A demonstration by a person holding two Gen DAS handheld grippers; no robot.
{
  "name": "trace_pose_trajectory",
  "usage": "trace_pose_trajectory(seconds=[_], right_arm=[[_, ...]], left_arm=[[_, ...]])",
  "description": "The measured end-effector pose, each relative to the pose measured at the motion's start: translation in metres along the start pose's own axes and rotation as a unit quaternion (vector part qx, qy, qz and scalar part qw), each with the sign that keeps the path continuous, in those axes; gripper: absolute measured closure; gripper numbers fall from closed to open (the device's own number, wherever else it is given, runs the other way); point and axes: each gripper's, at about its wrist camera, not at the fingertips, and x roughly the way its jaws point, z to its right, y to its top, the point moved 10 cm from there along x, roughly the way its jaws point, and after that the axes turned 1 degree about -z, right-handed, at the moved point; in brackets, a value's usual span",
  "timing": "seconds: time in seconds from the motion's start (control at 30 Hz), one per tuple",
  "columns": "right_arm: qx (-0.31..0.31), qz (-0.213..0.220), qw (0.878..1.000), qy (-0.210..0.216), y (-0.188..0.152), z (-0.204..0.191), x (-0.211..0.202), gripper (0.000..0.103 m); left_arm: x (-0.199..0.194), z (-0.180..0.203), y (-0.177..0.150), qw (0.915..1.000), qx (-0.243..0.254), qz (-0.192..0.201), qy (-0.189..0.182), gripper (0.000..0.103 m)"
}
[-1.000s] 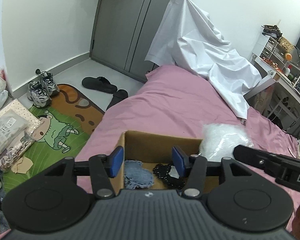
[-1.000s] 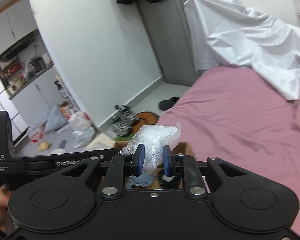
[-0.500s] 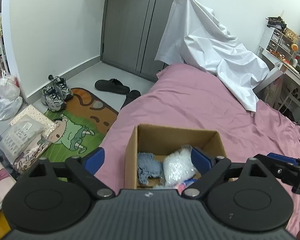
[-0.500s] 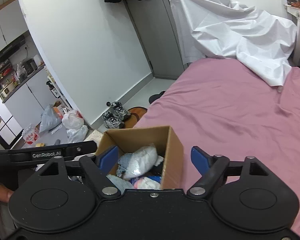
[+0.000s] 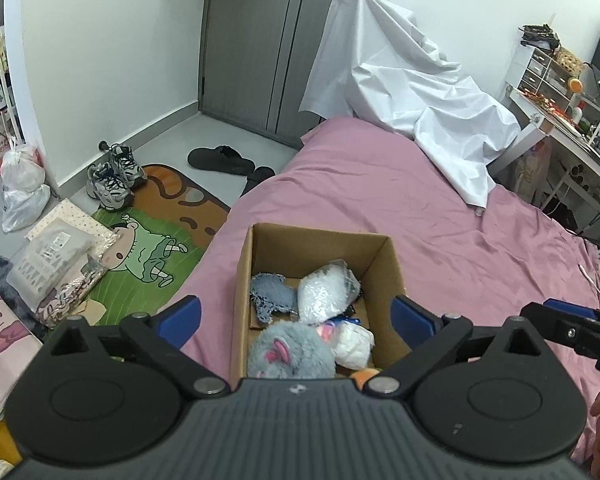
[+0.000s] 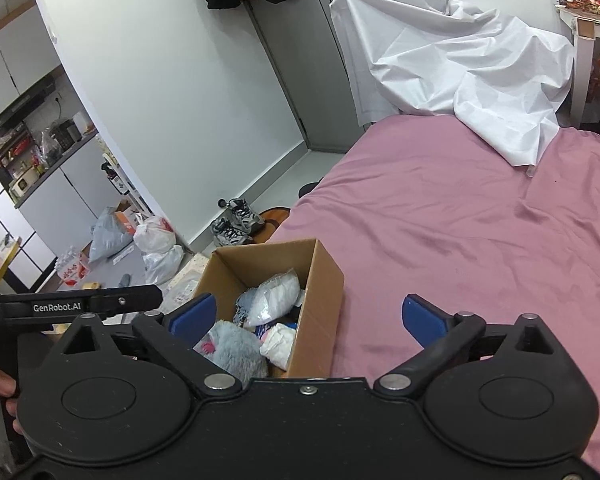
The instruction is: Organize soft objects
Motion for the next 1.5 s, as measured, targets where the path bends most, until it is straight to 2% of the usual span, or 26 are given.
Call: trace_pose_trajectory(seconds=[0.27,0.67,0.97,1.5], right_arm=[[0.008,0.008,1.000,0.014,0.002,0.013,-0.034,0.000],[0.006,-0.002,1.000,0.002,0.005,0.044,-0.083,0.000],[0.040,0.012,0.999,0.006,0.006,0.068,-0.119,0.000],[0.048,0.029,0.998,0.001,-0.012,0.078,-0.172,0.000]], left_arm=[[-0.037,0.024,-0.005,1.0000,0.007,0.002,-0.006,0.002],[-0.079,0.058,-0.014,0.9999,0.002,0.012,-0.005,0.002],[-0.112,0.069,-0.015,0.9989,-0.007,0.046,0.008,0.001],[-0.154,0.075,-0.042,0.9975,-0.007,0.064,0.030,0.001]])
